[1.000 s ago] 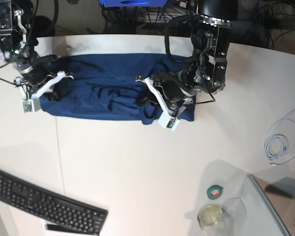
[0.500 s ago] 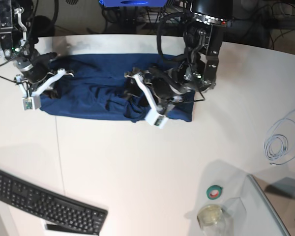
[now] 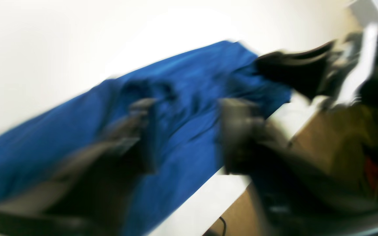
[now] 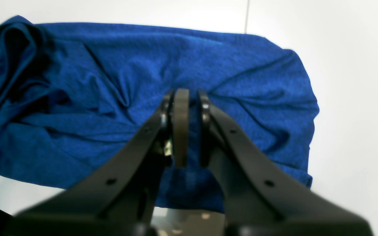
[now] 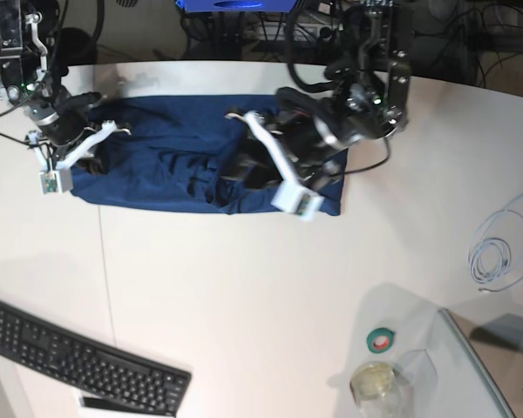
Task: Layout the t-shirt on the table in an organized manner, then fold the t-shirt properly
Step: 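Release the folded end with the left gripper and lift away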
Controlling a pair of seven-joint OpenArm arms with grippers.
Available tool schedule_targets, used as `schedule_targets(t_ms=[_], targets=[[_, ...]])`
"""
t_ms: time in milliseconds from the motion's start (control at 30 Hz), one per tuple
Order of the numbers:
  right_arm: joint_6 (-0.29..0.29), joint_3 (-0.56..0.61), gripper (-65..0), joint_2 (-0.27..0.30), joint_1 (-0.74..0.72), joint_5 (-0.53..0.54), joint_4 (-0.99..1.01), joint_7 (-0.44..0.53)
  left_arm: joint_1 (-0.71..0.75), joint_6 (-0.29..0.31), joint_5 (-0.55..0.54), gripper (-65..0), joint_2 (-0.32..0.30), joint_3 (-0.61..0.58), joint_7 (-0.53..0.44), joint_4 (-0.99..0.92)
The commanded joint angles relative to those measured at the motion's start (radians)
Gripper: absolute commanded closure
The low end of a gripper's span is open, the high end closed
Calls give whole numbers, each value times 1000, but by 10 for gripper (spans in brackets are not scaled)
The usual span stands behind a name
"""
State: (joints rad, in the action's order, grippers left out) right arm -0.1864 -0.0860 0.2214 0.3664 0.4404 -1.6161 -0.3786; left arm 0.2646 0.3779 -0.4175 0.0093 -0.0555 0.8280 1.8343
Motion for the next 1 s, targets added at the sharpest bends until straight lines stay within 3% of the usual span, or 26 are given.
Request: schedule_targets(t_ms=[0, 67, 200, 600, 967], targets=[[-3, -7, -44, 9, -4, 8, -16, 25, 0, -26, -2, -7, -12, 36, -14, 15], [-3, -7, -44, 9, -4, 8, -16, 25, 3, -69, -2, 0, -25, 87, -16, -11], [-3, -1, -44, 6, -4, 8, -16, 25, -23, -76, -1, 0, -59, 107, -19, -80], [-3, -4, -44, -12, -4, 8, -16, 25, -92, -73, -1, 0, -33, 104, -20, -285], [-3, -5, -44, -12, -4, 8, -16, 25, -147, -75, -8, 0, -32, -182, -20, -350]])
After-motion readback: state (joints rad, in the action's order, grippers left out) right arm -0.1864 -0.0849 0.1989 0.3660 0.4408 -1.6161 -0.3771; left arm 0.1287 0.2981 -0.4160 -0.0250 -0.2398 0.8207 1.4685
